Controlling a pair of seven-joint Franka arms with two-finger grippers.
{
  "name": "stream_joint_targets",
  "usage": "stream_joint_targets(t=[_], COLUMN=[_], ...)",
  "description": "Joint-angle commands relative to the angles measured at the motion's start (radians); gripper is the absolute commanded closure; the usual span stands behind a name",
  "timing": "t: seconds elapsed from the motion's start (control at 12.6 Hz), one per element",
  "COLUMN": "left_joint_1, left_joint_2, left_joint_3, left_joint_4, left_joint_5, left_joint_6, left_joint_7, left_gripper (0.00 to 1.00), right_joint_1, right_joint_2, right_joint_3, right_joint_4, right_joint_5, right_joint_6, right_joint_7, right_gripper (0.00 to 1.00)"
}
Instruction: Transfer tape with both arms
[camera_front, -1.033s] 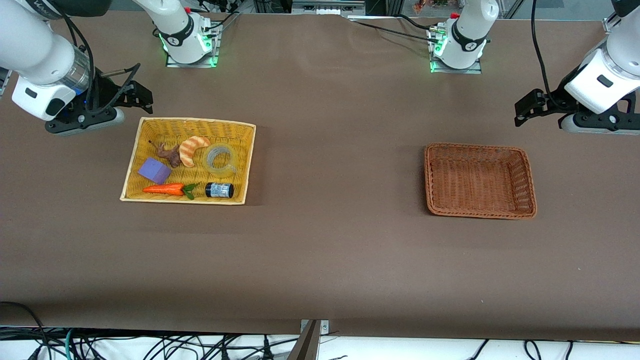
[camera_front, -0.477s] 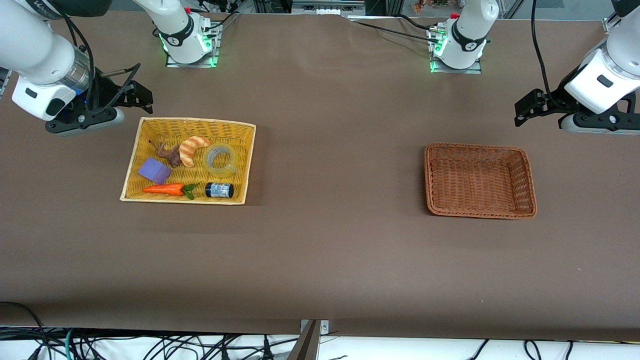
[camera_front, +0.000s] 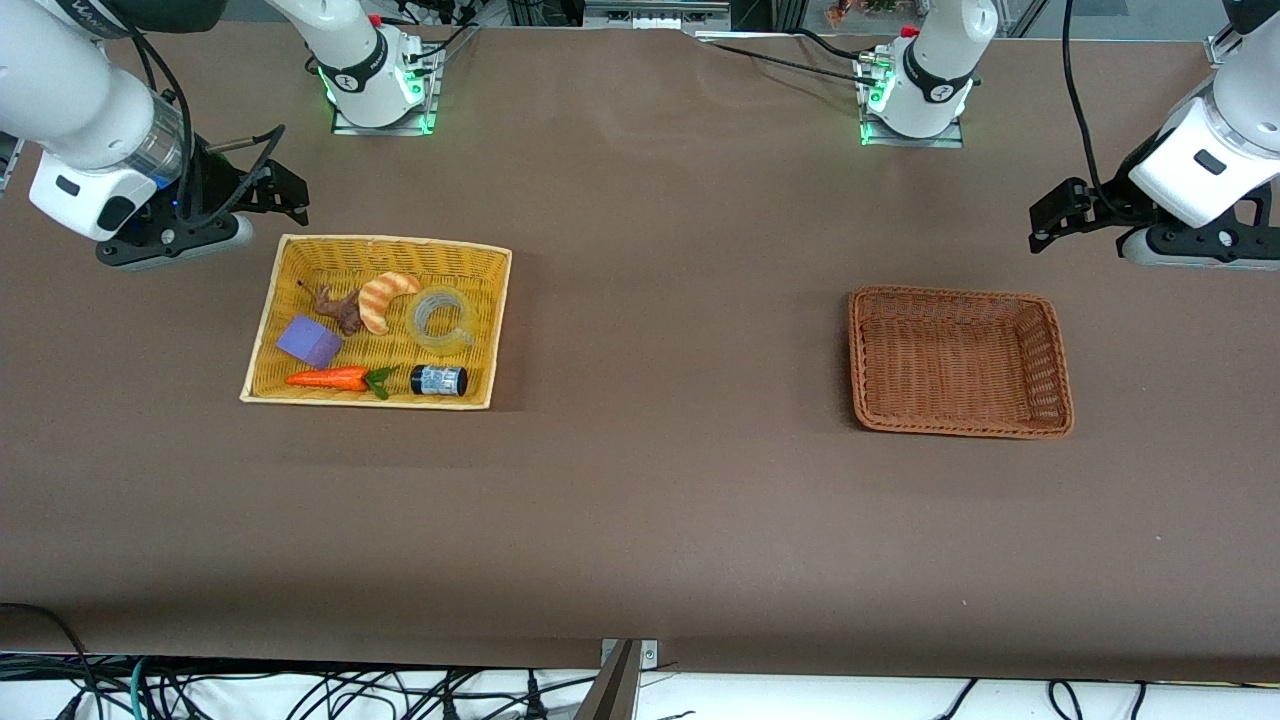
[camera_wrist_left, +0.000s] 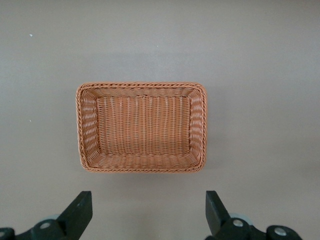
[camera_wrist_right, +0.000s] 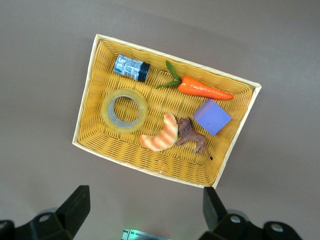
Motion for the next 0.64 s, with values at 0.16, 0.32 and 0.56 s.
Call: stream_joint_targets(t=[0.16,0.32,0.56], left_joint_1=[0.006,0.006,0.006], left_joint_2=[0.012,0.012,0.012], left_joint_3=[-0.008,-0.010,-0.010], left_joint_4=[0.033,0.033,0.033], left_joint_5=[0.011,0.011,0.008], left_joint_6=[-0.030,-0.030,-0.030], left_joint_7=[0.004,0.004,0.004], left_gripper=[0.00,0.00,0.00], right_joint_1=[0.037,0.040,0.042], right_joint_2=[-0.015,-0.012,0.017], right_joint_3=[-0.024,-0.023,-0.023], right_joint_4=[-0.008,-0.038,-0.159], right_joint_5=[-0.007,-0.007,-0.007], right_joint_6=[-0.013,0.007,0.189], right_joint_7=[0.004,0.018,0.019], right_gripper=[0.00,0.00,0.00])
